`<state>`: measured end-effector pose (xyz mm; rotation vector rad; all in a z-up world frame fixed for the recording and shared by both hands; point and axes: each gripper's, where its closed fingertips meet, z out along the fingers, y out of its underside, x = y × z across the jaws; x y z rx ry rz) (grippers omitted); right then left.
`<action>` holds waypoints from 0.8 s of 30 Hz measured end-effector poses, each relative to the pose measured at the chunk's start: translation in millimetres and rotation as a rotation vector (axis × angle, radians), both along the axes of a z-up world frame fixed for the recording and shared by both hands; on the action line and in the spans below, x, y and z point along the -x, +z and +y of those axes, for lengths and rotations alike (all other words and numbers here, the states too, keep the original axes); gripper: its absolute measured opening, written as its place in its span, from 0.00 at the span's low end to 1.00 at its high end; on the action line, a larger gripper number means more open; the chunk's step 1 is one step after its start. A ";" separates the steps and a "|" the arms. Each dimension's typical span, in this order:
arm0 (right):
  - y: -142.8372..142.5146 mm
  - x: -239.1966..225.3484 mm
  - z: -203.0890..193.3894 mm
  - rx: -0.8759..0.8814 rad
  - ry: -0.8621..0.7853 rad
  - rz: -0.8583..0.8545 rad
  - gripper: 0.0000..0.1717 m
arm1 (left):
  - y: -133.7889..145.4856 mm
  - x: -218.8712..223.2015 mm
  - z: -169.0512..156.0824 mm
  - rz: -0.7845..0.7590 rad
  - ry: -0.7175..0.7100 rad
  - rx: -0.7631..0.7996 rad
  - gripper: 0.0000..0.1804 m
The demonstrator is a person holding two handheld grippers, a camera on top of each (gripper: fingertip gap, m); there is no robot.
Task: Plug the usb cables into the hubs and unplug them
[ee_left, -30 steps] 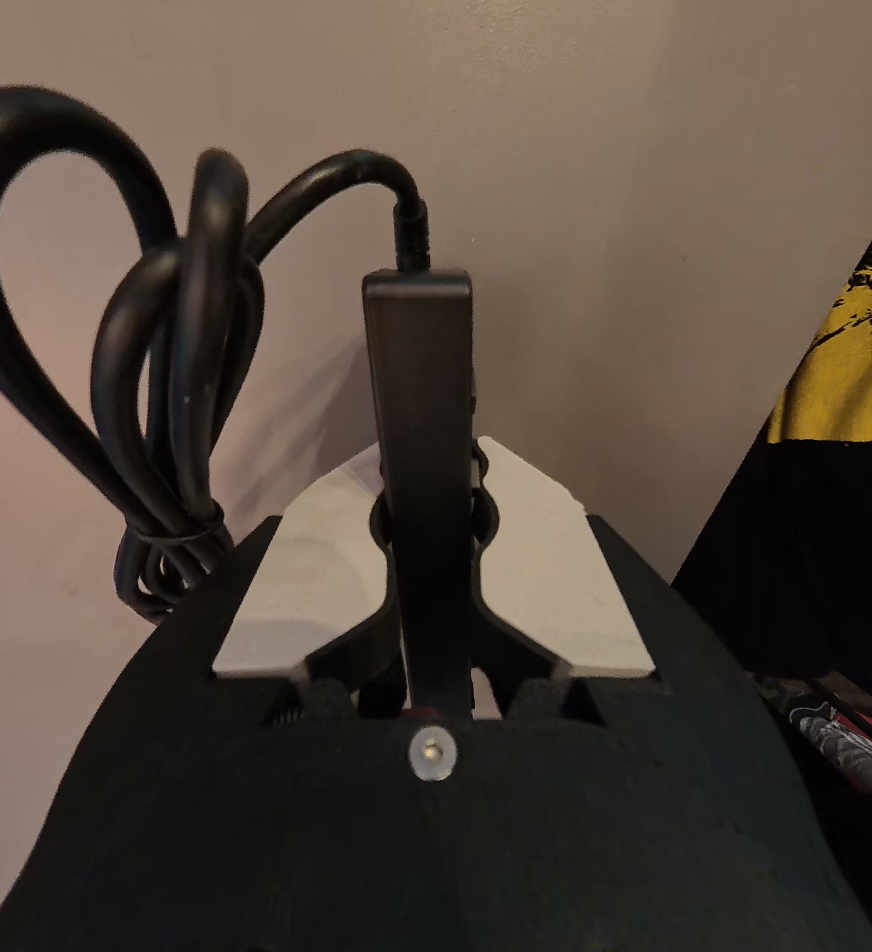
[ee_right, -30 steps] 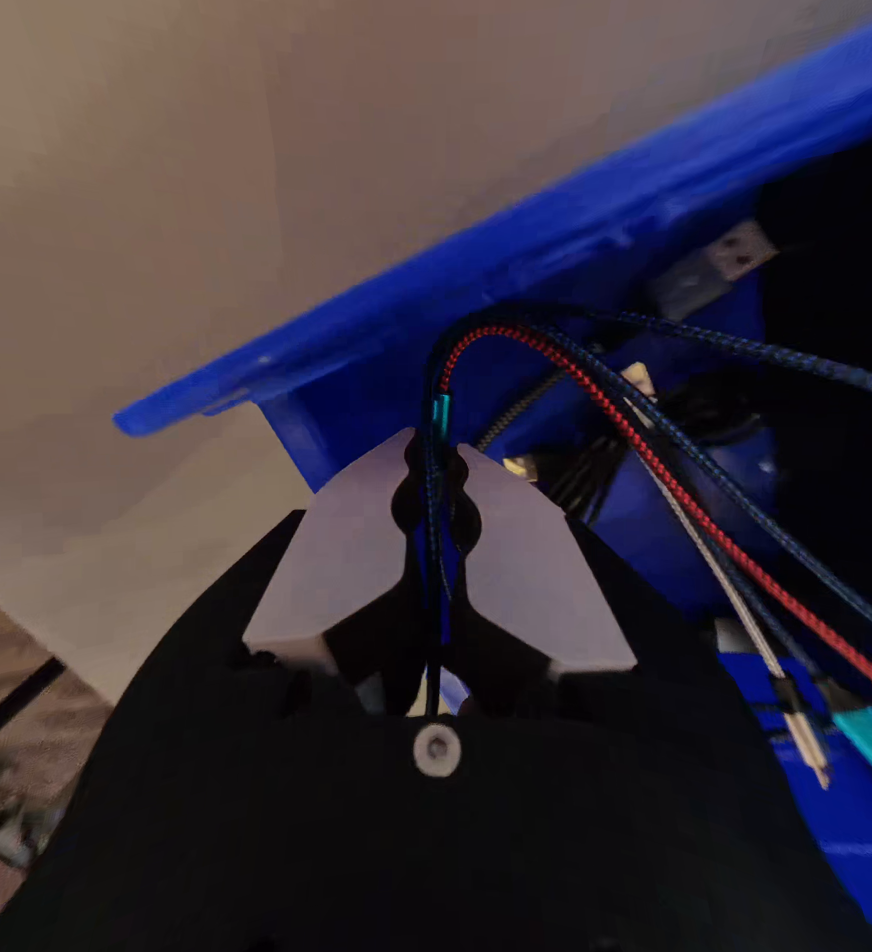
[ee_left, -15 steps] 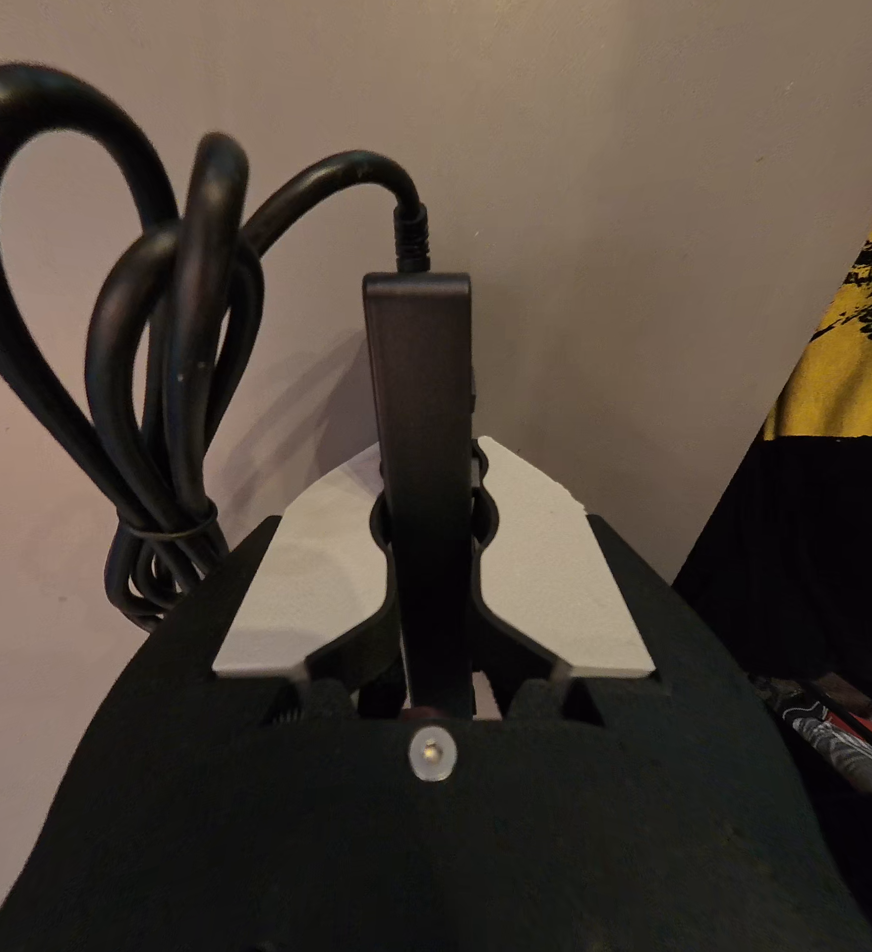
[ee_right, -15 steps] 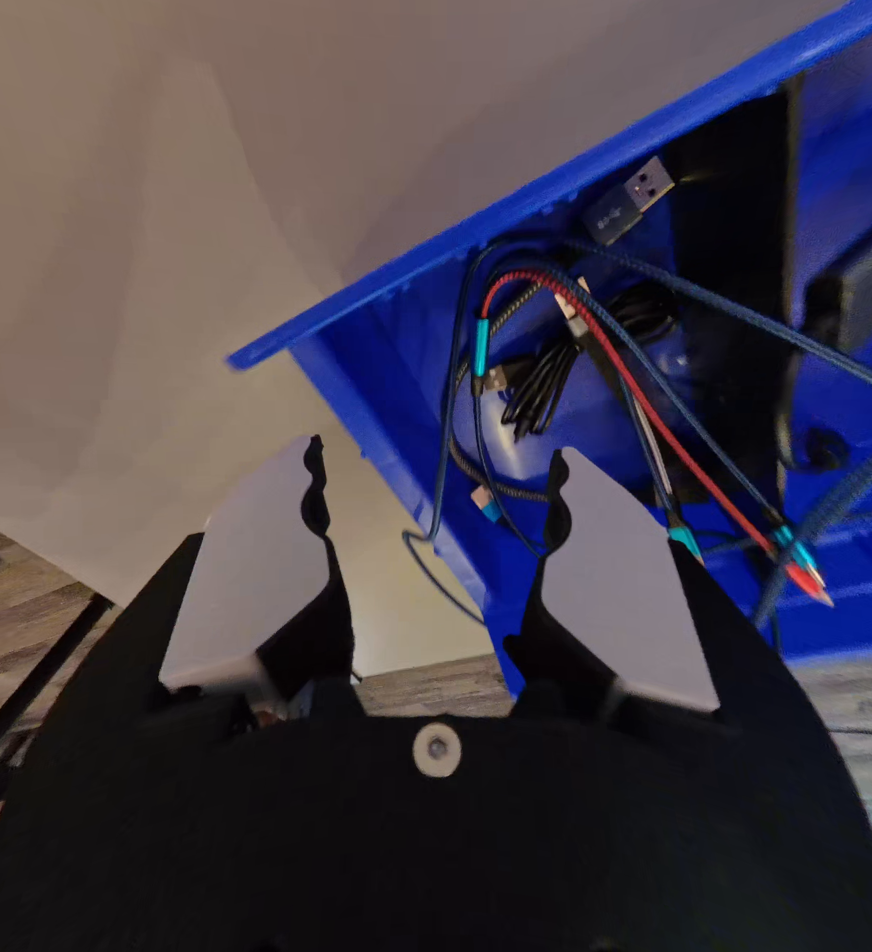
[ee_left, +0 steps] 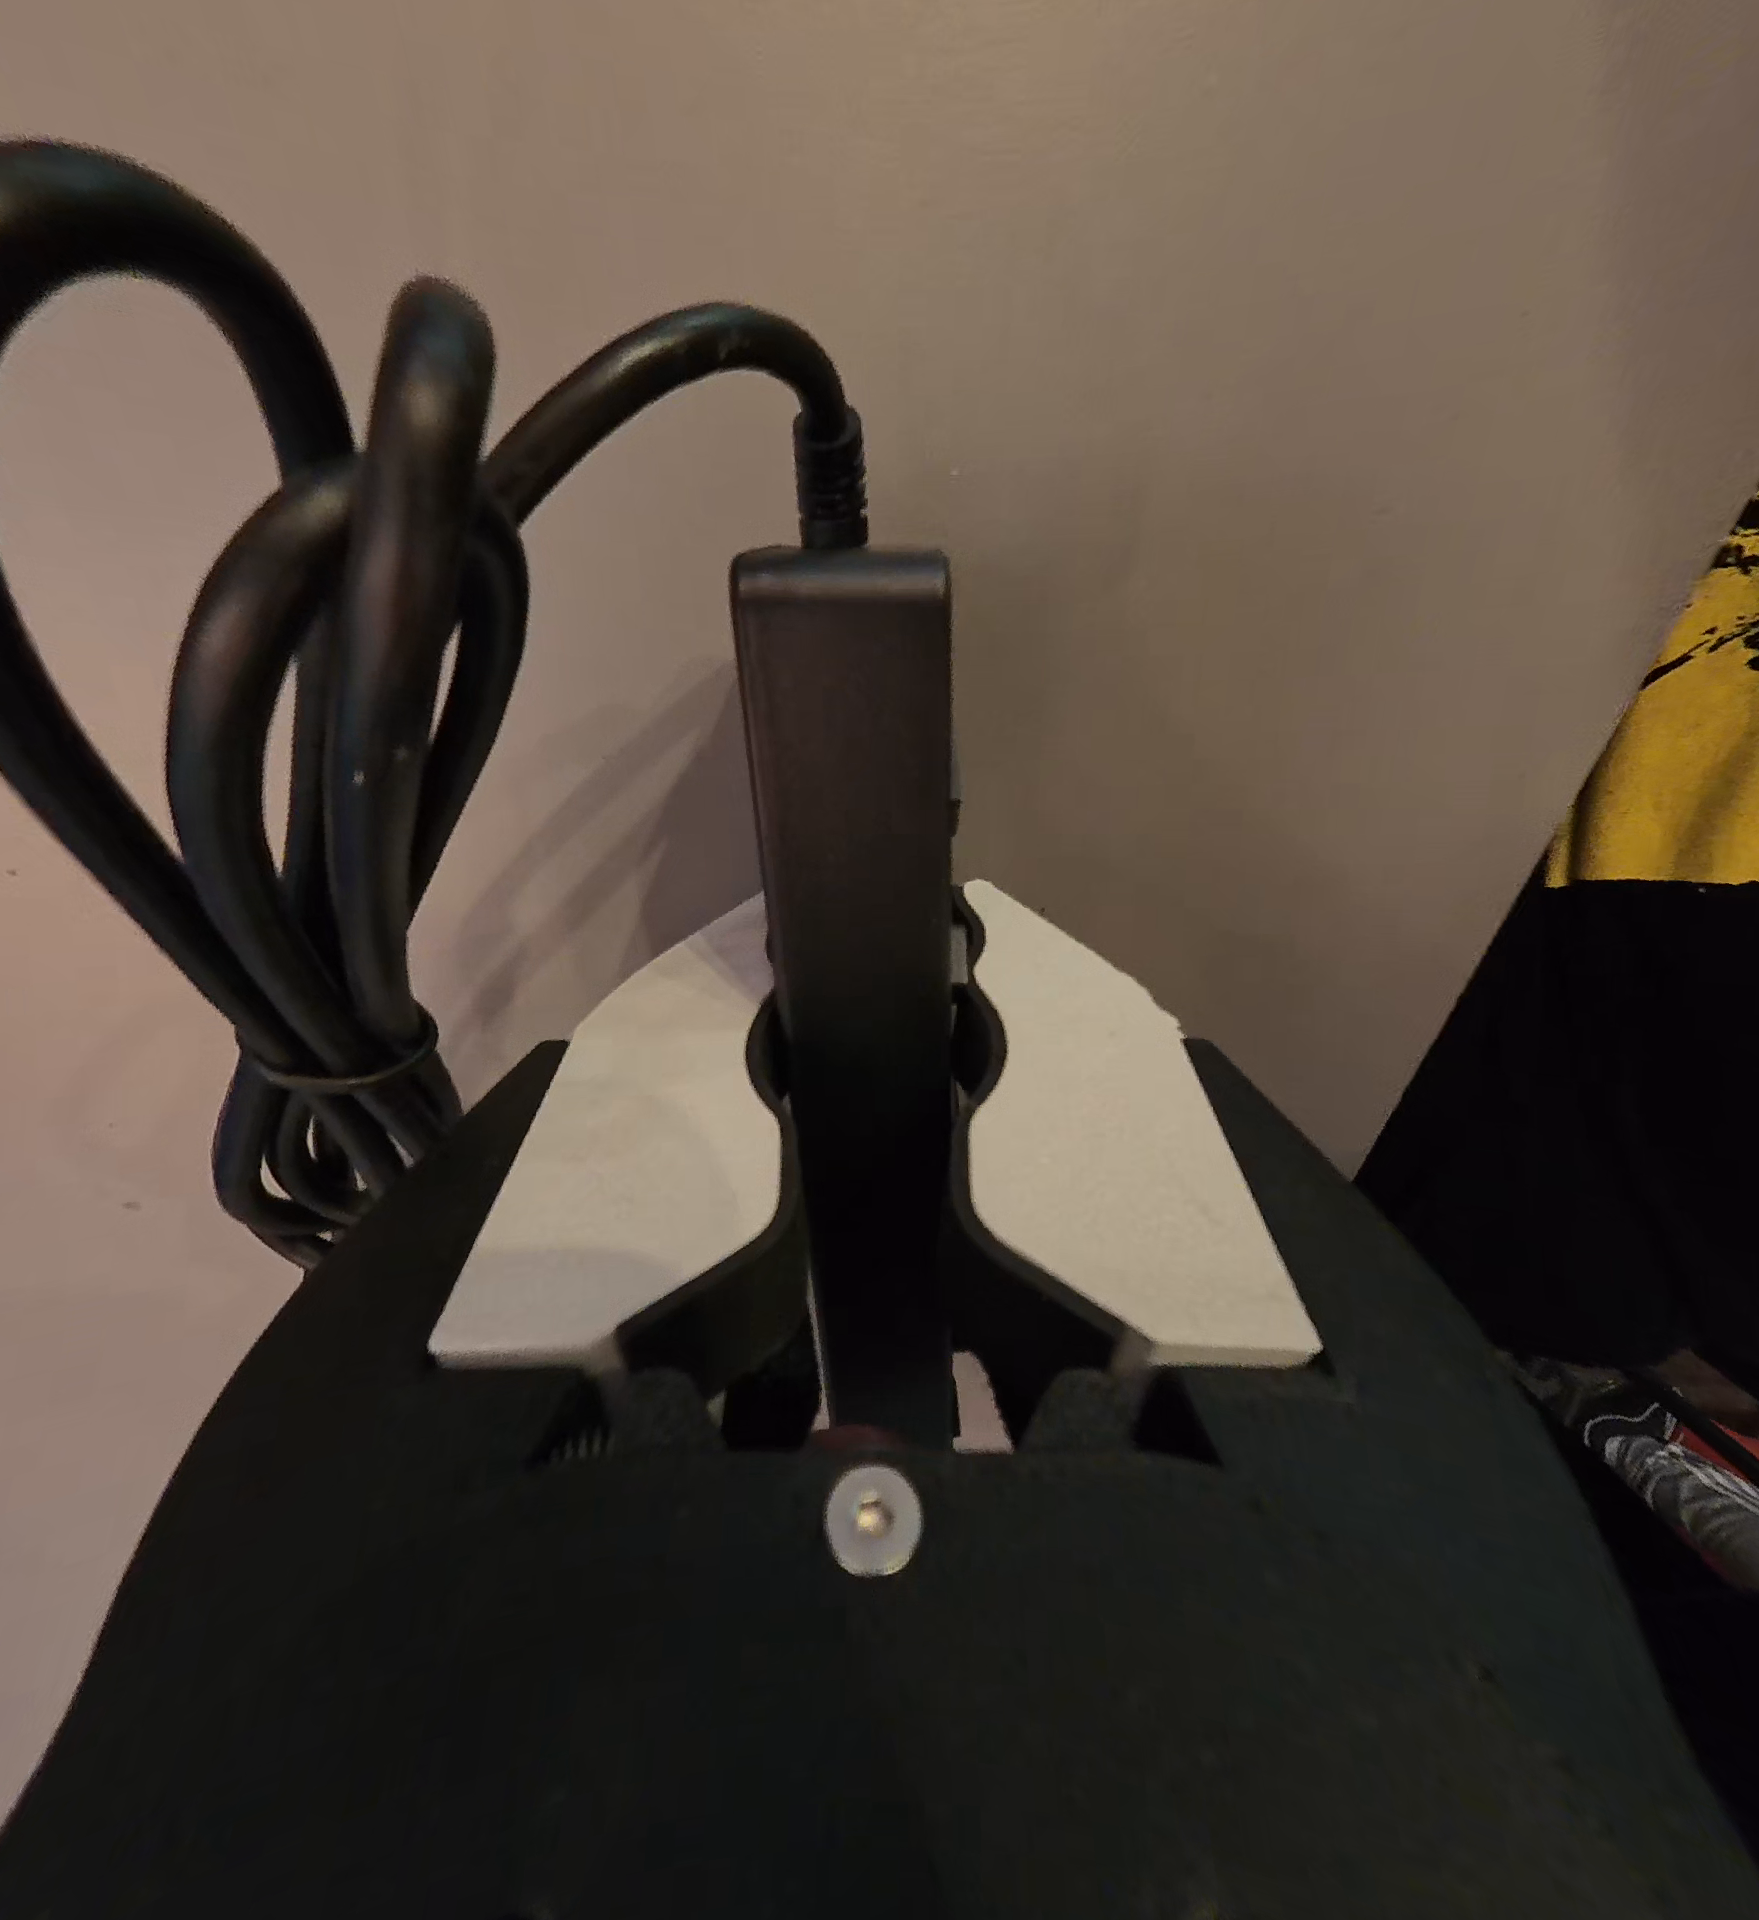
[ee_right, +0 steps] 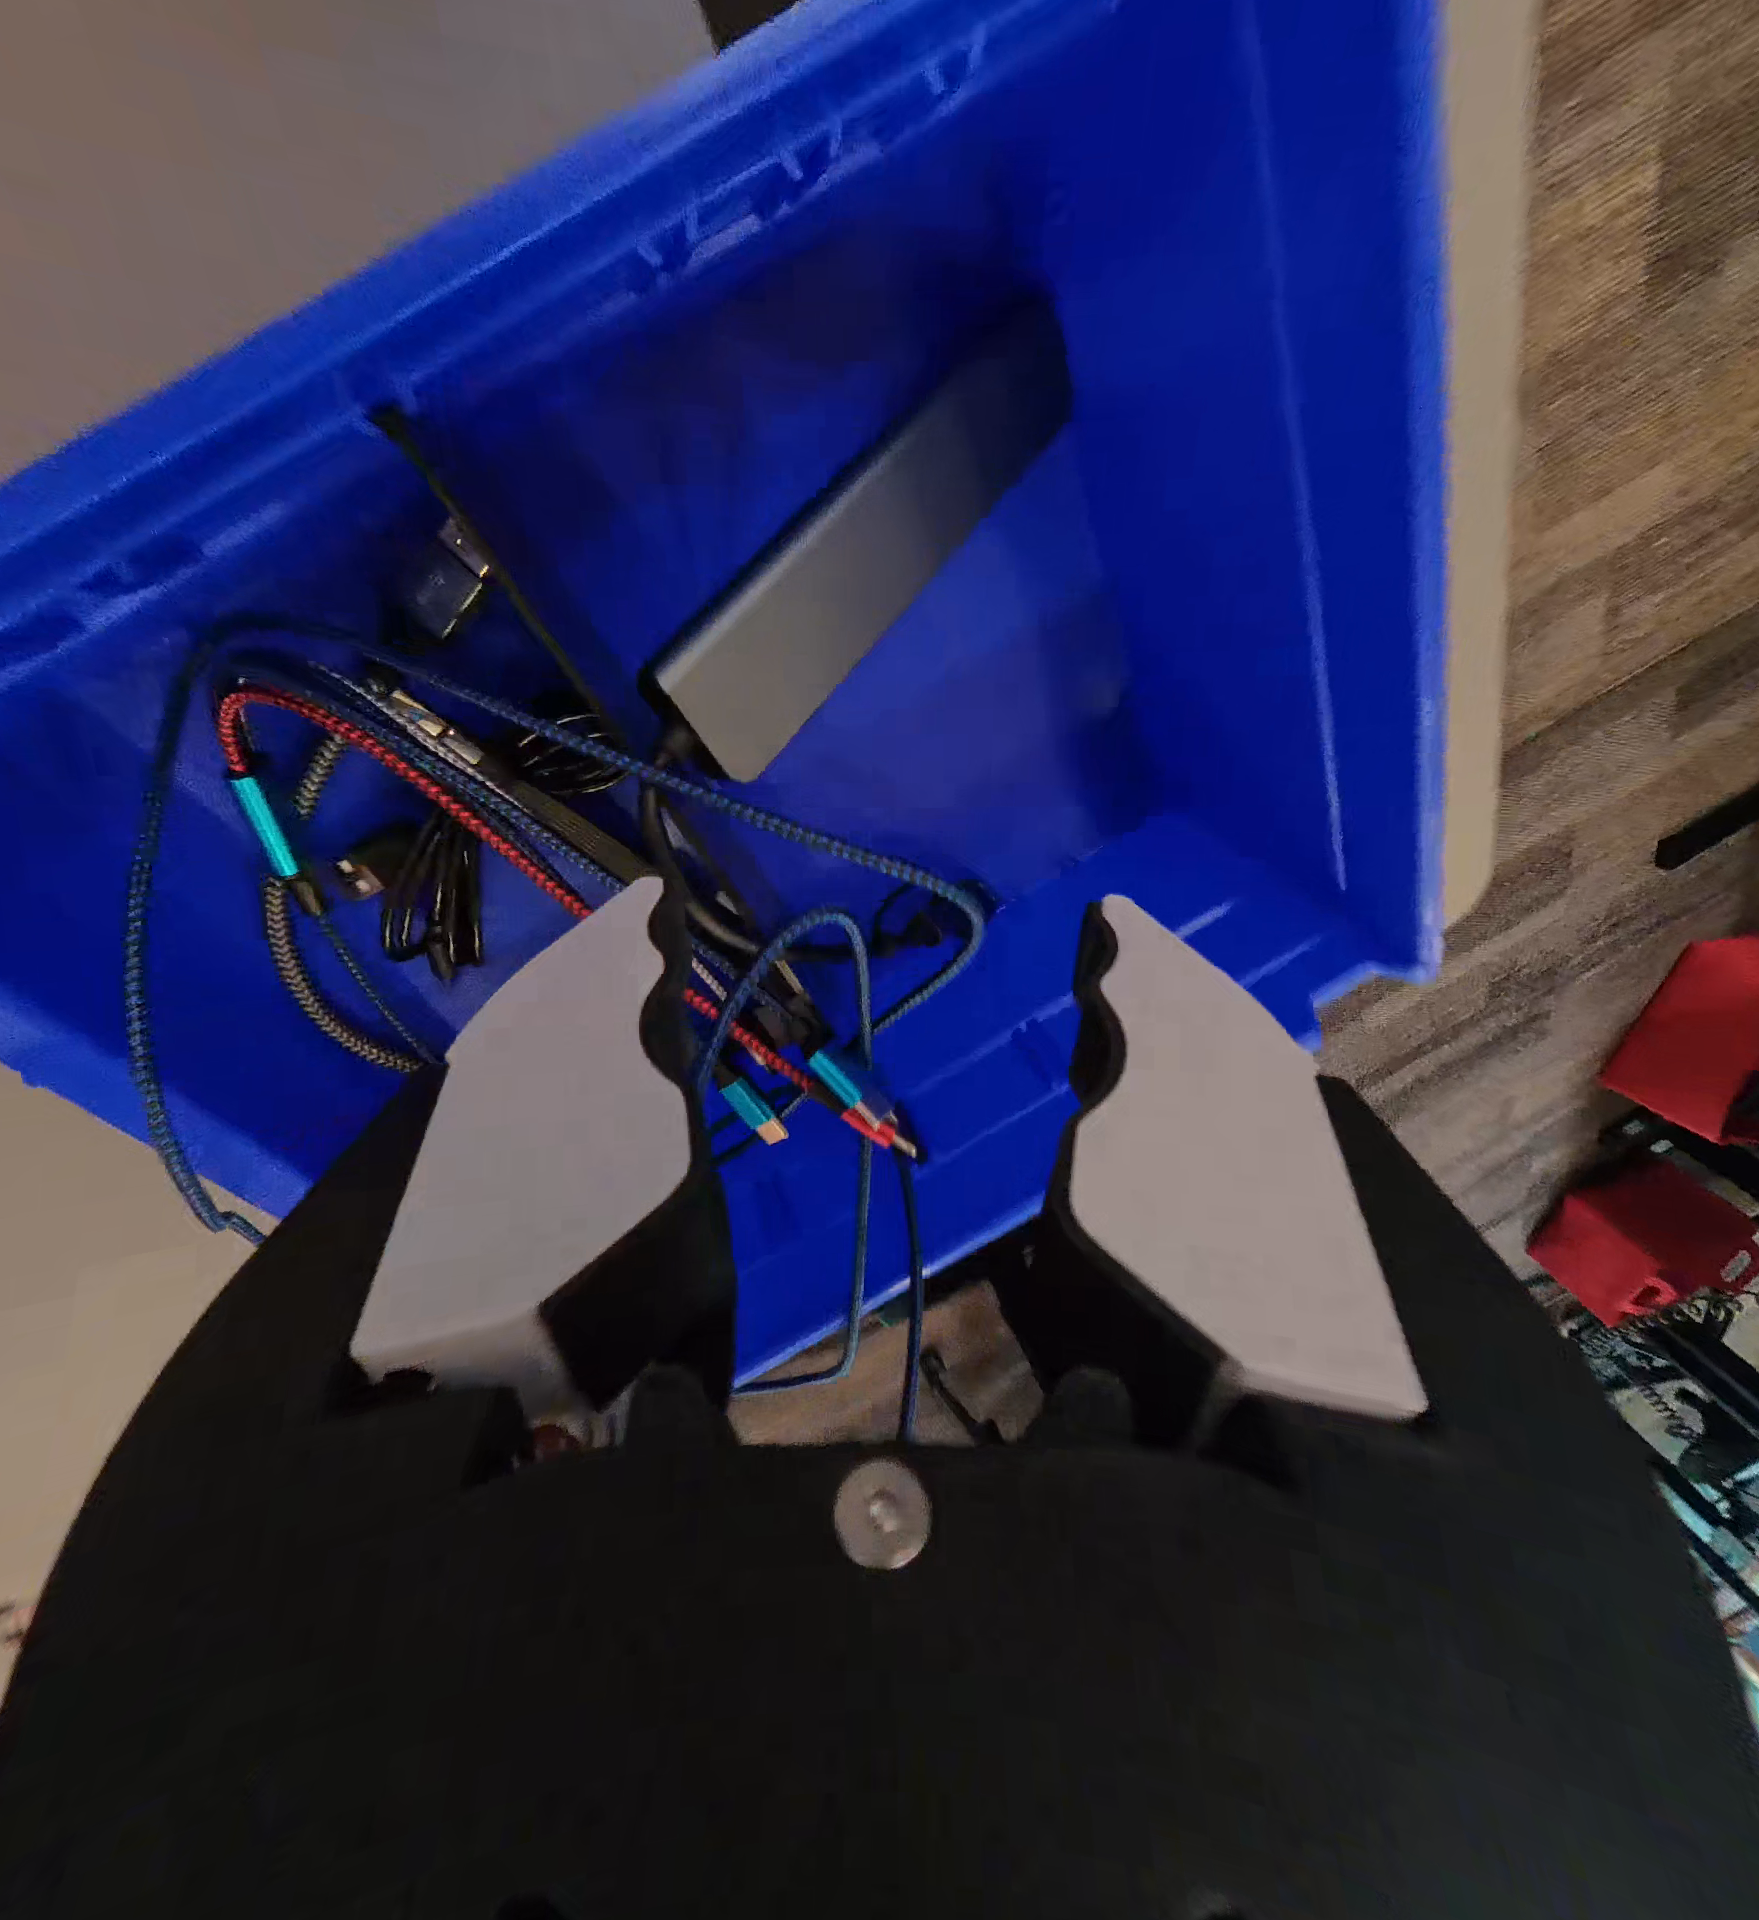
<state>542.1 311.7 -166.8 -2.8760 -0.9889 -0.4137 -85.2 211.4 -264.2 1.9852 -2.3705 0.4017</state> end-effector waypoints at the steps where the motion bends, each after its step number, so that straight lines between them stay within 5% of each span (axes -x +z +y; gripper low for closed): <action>1: -6.8 2.7 1.5 0.035 0.024 0.009 0.43 | 0.1 -0.1 0.1 -0.004 0.001 0.006 0.14; 4: -15.0 13.2 4.6 0.099 0.083 0.031 0.41 | 0.4 -0.7 0.4 -0.018 0.004 0.022 0.14; 10: -25.7 9.9 -27.4 0.321 0.019 0.006 0.10 | 0.9 0.1 1.1 -0.036 0.011 0.043 0.14; 15: -1.2 8.0 -44.9 0.168 -0.077 -0.082 0.05 | 1.0 1.2 2.3 -0.039 0.015 0.049 0.14; 20: 17.6 16.5 -67.9 -0.125 -0.245 0.003 0.04 | 0.9 1.3 2.4 -0.032 0.014 0.038 0.14; 24: -2.9 18.7 -82.3 -0.291 -0.403 0.140 0.01 | 0.5 1.5 2.6 -0.018 0.010 0.017 0.14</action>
